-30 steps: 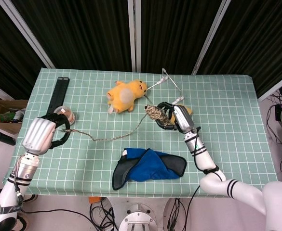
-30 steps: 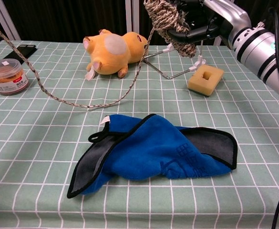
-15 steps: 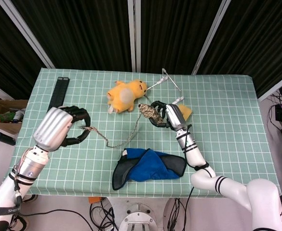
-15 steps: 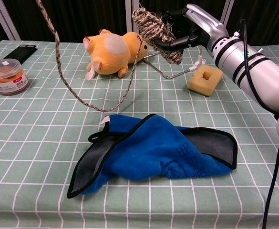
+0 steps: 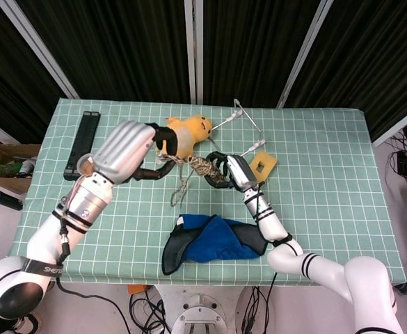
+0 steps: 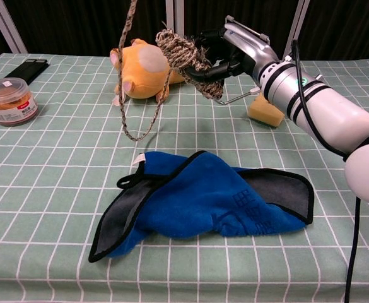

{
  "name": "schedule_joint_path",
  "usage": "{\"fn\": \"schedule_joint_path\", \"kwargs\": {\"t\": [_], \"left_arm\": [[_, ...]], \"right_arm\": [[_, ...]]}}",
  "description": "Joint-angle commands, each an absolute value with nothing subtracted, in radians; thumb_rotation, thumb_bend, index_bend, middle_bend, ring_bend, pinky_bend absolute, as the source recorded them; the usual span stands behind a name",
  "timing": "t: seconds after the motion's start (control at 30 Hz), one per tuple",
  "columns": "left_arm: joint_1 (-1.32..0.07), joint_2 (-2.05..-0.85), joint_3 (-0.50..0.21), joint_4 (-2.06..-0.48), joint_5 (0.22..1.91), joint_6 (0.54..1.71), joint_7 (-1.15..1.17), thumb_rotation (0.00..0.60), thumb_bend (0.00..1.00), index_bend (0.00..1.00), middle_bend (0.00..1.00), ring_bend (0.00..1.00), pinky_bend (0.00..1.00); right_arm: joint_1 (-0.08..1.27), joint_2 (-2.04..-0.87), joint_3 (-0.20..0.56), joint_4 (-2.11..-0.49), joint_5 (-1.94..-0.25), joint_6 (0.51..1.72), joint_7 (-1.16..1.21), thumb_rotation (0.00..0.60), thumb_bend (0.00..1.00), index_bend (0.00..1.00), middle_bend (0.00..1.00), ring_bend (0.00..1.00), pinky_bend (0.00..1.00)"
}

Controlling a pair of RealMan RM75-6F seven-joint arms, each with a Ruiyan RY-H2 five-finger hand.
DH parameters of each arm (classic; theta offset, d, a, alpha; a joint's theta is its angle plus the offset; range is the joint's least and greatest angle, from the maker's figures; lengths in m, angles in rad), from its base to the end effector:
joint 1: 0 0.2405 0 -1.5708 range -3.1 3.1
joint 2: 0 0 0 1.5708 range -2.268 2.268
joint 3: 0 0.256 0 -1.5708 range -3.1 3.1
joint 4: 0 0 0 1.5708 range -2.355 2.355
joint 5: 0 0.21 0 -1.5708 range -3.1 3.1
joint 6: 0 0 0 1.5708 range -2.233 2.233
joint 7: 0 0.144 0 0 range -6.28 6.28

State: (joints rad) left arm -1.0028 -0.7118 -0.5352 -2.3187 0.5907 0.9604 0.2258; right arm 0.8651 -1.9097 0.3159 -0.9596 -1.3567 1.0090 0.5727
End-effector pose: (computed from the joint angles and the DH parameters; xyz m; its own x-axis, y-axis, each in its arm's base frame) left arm 0.0384 0.3115 0.2020 0.1572 0.2121 0.9645 0.8751 -0.4825 -0.0365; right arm -0.0949 -0.3913 -0.0686 -0.2670 -0.3350 0.9036 -0.8708 -0.3179 -0.3751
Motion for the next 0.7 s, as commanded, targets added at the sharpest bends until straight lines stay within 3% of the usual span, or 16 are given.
{"fn": "schedule_joint_path", "kwargs": {"t": [0.03,0.37,0.7], "left_arm": [[-1.22,-0.716,-0.591,-2.268,0.302,0.9,0.271,0.6,0.53,0.7,0.54,0.52,0.67],[-1.464,-0.766,-0.579,-2.189,0.057,0.986,0.4,0.6,0.53,0.7,0.55,0.53,0.67],[-1.466,-0.792,-0.52,-2.073,-0.036,1.015,0.433,0.6,0.53,0.7,0.55,0.53,0.67]], "right_arm": [[0.879,-1.922,0.319,-0.946,-1.361,1.005,0.575,0.6,0.69,0.78,0.6,0.56,0.72],[0.924,-1.966,0.331,-0.923,-1.36,0.971,0.615,0.6,0.69,0.78,0.6,0.56,0.72],[0.901,-1.921,0.245,-1.033,-1.471,1.033,0.677,0.6,0.69,0.78,0.6,0.56,0.72]]}}
